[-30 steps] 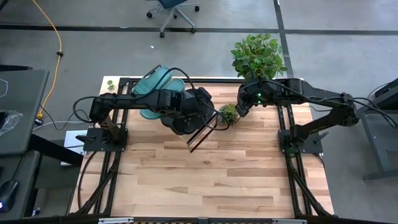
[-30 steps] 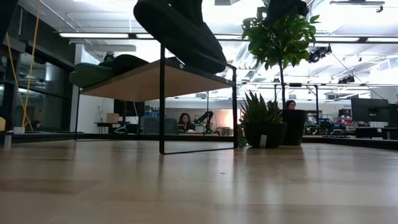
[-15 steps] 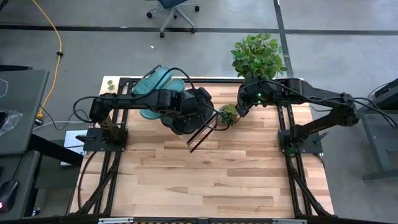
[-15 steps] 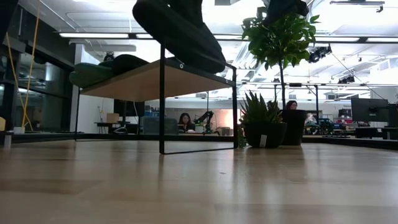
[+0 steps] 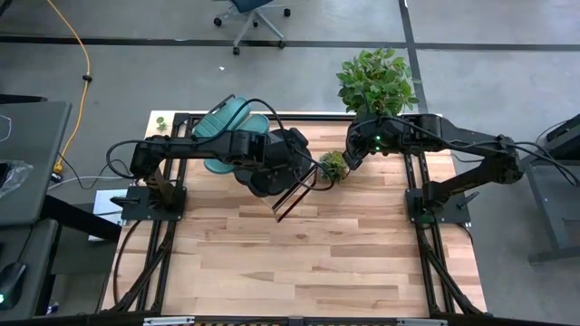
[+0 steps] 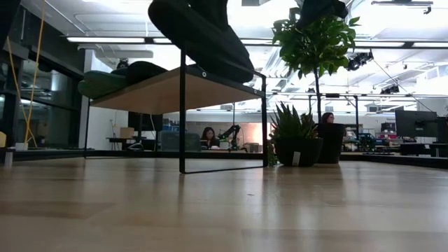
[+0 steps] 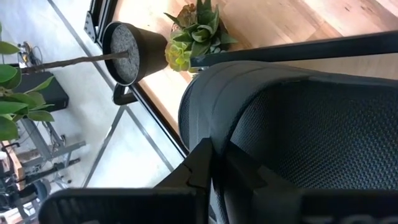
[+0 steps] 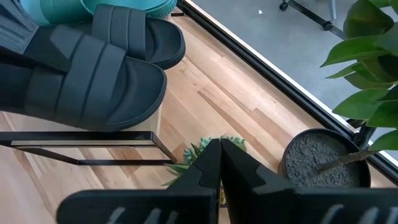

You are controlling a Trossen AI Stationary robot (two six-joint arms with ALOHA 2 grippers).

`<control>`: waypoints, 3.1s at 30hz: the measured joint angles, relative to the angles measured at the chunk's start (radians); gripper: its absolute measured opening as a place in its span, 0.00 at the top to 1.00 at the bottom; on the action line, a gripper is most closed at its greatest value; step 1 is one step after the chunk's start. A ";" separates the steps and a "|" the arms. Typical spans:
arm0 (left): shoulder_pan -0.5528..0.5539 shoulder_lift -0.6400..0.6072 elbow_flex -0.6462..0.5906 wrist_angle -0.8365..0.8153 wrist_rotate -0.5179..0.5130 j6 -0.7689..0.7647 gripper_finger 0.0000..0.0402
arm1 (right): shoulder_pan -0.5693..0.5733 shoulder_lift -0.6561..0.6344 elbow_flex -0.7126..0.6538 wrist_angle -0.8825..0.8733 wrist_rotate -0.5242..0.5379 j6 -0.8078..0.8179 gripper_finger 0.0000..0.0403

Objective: Pick and place slippers onto the shelf
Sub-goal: Put the black pair of slippers on the shelf

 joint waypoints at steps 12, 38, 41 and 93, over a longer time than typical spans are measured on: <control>0.000 0.000 0.000 0.006 -0.019 0.000 0.77 | 0.000 0.000 0.000 0.002 -0.001 0.000 1.00; -0.001 -0.068 0.124 -0.132 -0.082 -0.242 0.99 | -0.008 0.003 0.000 0.078 -0.185 -0.014 1.00; 0.000 -0.108 0.165 -0.153 -0.050 -0.348 0.97 | -0.022 0.021 0.000 0.154 -0.311 -0.026 1.00; -0.310 -0.318 0.092 -0.439 -0.105 -1.131 1.00 | -0.079 0.361 0.000 0.293 -0.534 -0.078 1.00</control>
